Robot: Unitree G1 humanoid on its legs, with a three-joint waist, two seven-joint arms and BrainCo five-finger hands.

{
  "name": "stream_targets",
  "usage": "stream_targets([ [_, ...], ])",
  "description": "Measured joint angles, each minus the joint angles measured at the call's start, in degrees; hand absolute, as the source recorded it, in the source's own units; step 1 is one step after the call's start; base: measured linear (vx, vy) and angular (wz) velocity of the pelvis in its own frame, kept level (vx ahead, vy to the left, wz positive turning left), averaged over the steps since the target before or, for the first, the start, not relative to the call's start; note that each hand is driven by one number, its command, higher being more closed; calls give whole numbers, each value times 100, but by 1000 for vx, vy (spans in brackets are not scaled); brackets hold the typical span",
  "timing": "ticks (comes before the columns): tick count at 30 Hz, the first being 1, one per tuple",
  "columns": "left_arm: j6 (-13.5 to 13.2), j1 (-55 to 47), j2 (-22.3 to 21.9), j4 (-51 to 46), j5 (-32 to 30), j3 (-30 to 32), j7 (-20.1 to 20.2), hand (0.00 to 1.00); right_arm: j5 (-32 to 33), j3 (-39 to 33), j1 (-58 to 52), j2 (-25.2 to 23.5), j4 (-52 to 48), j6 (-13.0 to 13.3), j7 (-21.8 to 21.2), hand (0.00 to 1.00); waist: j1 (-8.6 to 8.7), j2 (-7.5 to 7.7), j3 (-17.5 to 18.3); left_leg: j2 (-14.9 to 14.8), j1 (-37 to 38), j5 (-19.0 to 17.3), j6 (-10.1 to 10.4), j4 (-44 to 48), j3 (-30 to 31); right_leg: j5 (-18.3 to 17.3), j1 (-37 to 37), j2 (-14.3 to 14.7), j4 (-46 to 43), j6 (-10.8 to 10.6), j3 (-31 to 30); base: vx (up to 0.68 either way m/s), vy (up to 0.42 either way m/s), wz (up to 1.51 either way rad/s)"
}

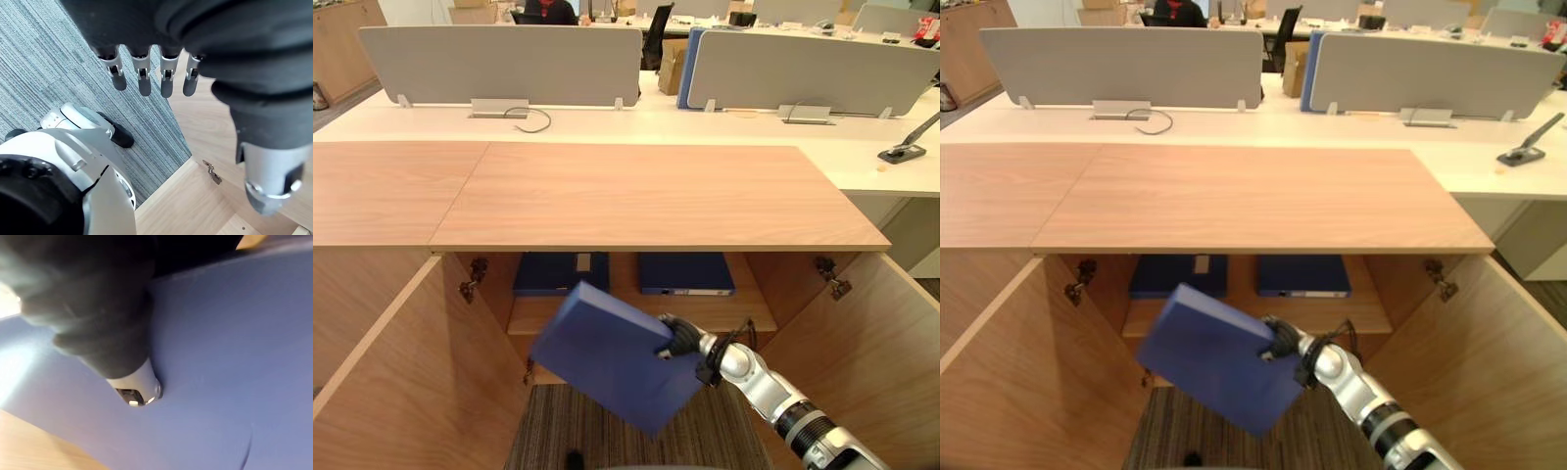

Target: Walk over to the cabinet, pick up the folder, carry it to the office cabinet, place the folder inside the office cabinet, then close the office cabinet door

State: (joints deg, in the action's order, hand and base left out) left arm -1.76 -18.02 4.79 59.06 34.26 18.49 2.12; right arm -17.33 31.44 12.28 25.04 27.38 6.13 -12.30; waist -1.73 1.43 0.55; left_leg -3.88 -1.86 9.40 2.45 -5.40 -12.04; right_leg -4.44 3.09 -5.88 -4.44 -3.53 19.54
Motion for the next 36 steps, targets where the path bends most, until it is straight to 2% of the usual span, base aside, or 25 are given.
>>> stream_targets([
  [1,-1,29,0,1,-57,-5,23,0,-351,-33,2,-26,459,-3,49,100,-22,-19,-25,21,7,-6,-7,0,17,2,13,-18,-2,4,15,8,4,6],
  [5,-10,168,13,0,-68,-20,87,0,-839,-266,57,-131,1626,-173,173,100,-24,-100,-130,88,38,8,-37,1,150,-8,104,-60,4,-13,116,13,1,15],
  [9,-34,311,54,-1,-68,-82,97,0,-1053,-894,171,-378,2361,-359,407,100,-5,-187,-281,99,108,8,-37,1,295,-35,260,-47,65,-17,250,-9,-15,16],
  [11,-37,322,56,-1,-51,-151,97,0,-903,-1290,182,-514,2482,-507,522,100,31,-225,-304,81,110,6,-33,0,328,-39,297,-20,108,-11,277,-7,-28,5],
  [14,-35,322,38,1,-53,-157,96,0,6,-2165,153,-831,2530,-688,713,100,86,-256,-361,51,100,-10,-3,5,338,-42,312,18,152,-2,287,2,-33,1],
  [16,-31,340,40,0,-61,-146,86,0,1551,-2775,45,-1179,2540,-693,1060,100,100,-240,-382,27,85,-14,2,35,340,-46,325,57,180,16,287,24,-39,0],
  [17,-30,357,40,1,-62,-140,83,0,1907,-2872,3,-1260,2540,-682,1133,100,101,-229,-392,20,77,-23,10,54,340,-42,336,69,185,21,289,35,-46,3],
  [19,-28,541,33,-2,-63,-74,39,0,3201,-3023,-154,-1543,2533,-617,1316,100,97,-153,-578,-30,-213,-395,24,783,369,-53,431,73,189,41,323,22,-50,5],
  [22,-28,664,-88,-11,-53,11,-143,0,4229,-3017,-377,-1757,2533,-613,1430,100,75,-207,-774,-133,-633,-997,47,1921,520,-130,541,131,110,77,343,1,-10,3],
  [25,-37,668,-249,-16,-51,103,-247,0,4578,-3028,-544,-1778,2534,-615,1490,100,30,-245,-885,-102,-716,-1201,82,2276,788,-192,591,132,8,56,386,-3,36,12],
  [30,-42,628,-379,-10,-27,268,-297,0,4865,-3158,-575,-1984,2536,-607,1518,100,-141,-239,-939,71,-578,-1098,20,1862,784,-230,402,-37,-108,15,231,-24,76,-9],
  [32,-40,602,-403,-10,-71,330,-296,0,4973,-3155,-605,-2121,2536,-597,1517,100,-125,-222,-928,125,-485,-992,-16,1660,757,-229,385,-74,-94,15,189,7,11,-7],
  [36,-39,565,-399,-11,-325,454,-294,0,4993,-3135,-855,-2264,2541,-598,1514,100,-125,-145,-749,253,-20,-423,-29,485,773,-217,327,-103,-4,6,178,63,-38,-2],
])
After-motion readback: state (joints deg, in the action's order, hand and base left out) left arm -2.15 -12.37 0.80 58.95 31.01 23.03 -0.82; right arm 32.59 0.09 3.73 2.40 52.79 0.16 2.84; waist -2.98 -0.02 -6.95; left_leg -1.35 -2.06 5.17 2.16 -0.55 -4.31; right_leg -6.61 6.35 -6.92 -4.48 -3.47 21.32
